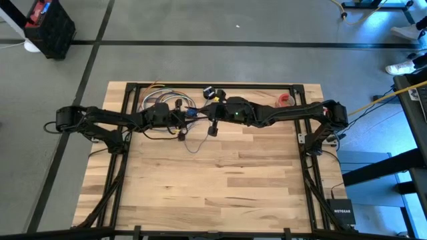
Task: Coil cords
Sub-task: Coil the blue wire onto the black spool
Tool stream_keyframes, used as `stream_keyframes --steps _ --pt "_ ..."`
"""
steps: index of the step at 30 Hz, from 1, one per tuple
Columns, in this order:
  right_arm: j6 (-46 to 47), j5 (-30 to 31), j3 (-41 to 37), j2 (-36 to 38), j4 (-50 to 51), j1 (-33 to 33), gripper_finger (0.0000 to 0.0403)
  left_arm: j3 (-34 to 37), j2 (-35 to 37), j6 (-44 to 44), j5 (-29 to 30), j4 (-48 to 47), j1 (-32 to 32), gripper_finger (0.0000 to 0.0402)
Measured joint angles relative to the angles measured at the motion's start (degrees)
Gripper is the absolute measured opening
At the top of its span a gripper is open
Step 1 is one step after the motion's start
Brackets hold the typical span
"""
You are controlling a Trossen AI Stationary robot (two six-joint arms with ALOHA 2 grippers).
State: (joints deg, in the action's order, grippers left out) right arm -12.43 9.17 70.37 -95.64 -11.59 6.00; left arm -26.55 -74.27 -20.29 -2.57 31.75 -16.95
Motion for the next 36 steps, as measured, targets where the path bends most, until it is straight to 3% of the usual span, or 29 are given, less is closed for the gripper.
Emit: stream_keyframes --steps 3,13,22,28,36 --pt "-0.8 2.2 0.0 -0.1 0.5 0.0 0.0005 0.1 2.3 -0.8 6.3 -2.5 0.0 0.0001" --pt "-1.8 2.9 0.0 0.3 3.1 0.0 0.0005 0.0 18.0 -1.3 14.1 -14.1 0.0 0.0002" --pt "-4.3 5.7 0.2 0.1 3.9 0.0 0.0005 0.0 28.3 1.4 13.3 -15.9 0.1 0.0001" --pt "-6.9 10.5 0.2 -0.4 4.5 0.3 0.0005 0.0 27.9 8.5 2.2 -15.4 0.1 0.0001" --pt "-7.6 12.2 0.2 -0.4 4.3 1.3 0.0005 0.0 27.6 12.6 1.4 -8.5 0.1 0.0001"
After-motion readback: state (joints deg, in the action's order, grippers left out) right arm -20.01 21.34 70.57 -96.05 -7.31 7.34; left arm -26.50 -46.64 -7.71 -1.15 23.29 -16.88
